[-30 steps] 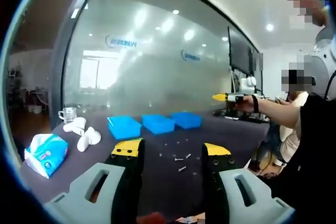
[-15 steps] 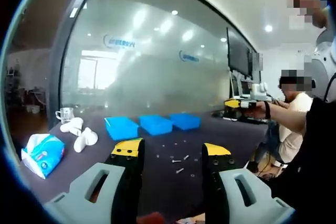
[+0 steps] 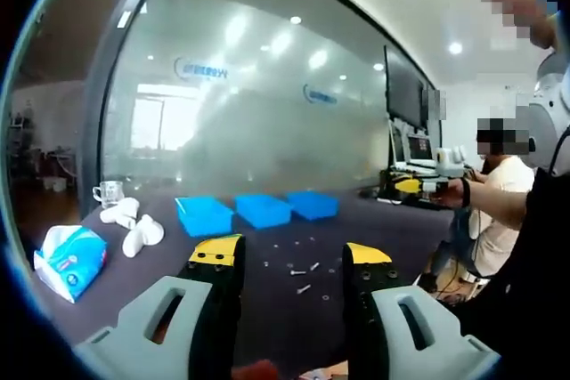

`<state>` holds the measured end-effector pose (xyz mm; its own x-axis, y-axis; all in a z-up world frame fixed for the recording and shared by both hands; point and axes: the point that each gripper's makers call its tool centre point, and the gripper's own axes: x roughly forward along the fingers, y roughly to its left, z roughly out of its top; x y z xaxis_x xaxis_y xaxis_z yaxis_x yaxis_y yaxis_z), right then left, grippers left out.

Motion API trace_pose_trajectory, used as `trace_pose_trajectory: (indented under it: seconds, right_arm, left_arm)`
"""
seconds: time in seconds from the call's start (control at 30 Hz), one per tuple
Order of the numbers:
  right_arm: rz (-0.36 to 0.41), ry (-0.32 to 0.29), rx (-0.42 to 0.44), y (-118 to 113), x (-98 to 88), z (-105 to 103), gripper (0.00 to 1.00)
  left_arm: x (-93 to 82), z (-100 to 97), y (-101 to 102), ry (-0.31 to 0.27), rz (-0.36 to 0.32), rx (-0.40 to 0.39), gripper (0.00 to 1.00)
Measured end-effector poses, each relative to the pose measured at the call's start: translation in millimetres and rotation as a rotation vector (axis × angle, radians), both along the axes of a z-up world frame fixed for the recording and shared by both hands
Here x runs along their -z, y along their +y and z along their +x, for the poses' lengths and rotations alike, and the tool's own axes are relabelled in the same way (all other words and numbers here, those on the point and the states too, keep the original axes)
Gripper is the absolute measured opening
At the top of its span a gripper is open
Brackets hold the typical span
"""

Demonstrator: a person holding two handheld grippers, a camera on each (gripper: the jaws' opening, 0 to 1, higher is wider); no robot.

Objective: Sort the screws, nuts, and washers into the corresponding bins

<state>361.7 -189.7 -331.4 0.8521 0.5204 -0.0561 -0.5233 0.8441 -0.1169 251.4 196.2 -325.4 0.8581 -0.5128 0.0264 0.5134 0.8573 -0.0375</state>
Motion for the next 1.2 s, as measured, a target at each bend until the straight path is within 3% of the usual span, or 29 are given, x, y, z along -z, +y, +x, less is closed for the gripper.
trace_pose_trajectory:
  seconds: [0.17, 0.43, 1.03, 1.2]
  right_arm:
    - [-0.003, 0.044, -0.043, 4, 4.1, 2, 0.33]
    - [-0.119, 0.092, -0.177, 28, 6.7, 2, 0.33]
    - [-0.371, 0.116, -0.422, 79, 6.1, -1, 0.33]
    - [-0.416, 0.095, -0.473, 91, 4.6, -3, 0.33]
  left_arm:
    - [0.6, -1.7, 1, 0.000, 0.000, 0.000, 0.38]
    - [3.3, -5.1, 2, 0.006, 0.006, -0.002, 0.38]
    - [6.6, -9.9, 10, 0.007, -0.005, -0.018, 0.38]
    - [6.7, -11.0, 12, 0.006, -0.010, -0.021, 0.38]
